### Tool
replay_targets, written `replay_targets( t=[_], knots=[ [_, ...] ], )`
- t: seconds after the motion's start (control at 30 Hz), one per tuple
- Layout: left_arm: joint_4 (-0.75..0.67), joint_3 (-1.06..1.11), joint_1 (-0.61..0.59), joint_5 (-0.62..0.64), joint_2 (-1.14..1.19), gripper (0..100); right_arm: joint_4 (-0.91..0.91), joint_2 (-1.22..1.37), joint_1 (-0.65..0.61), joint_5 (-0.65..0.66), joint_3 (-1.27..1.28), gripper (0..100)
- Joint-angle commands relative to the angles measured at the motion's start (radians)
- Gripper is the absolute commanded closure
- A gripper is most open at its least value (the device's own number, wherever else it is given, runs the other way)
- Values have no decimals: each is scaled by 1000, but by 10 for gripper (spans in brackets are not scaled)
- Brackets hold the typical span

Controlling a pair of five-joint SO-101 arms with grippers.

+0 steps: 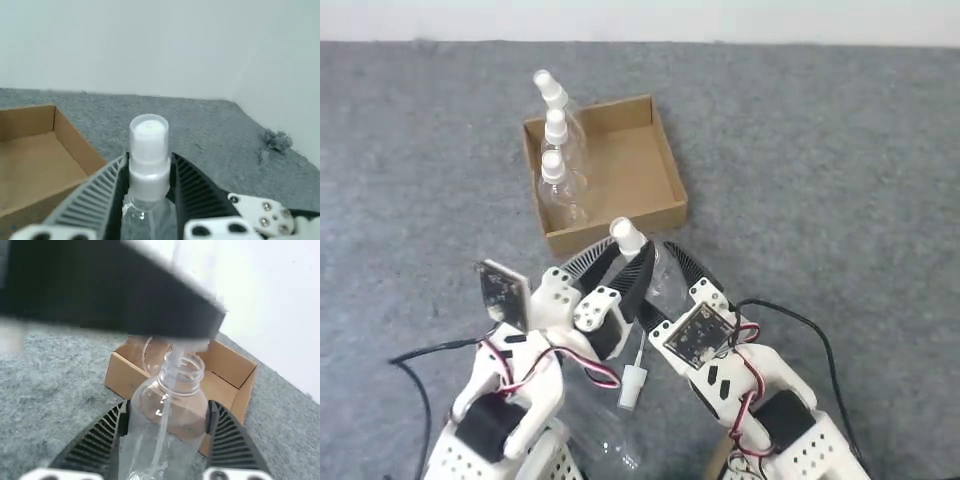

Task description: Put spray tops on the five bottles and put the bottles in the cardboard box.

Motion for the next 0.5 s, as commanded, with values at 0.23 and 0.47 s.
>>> replay_targets(
  t=[0.23,0.47],
  knots=[
    [-127,99,11,-115,-18,987,2,-19,31,11,9,887],
    [-112,102,12,-147,-18,987,2,-19,31,11,9,888]
  ],
)
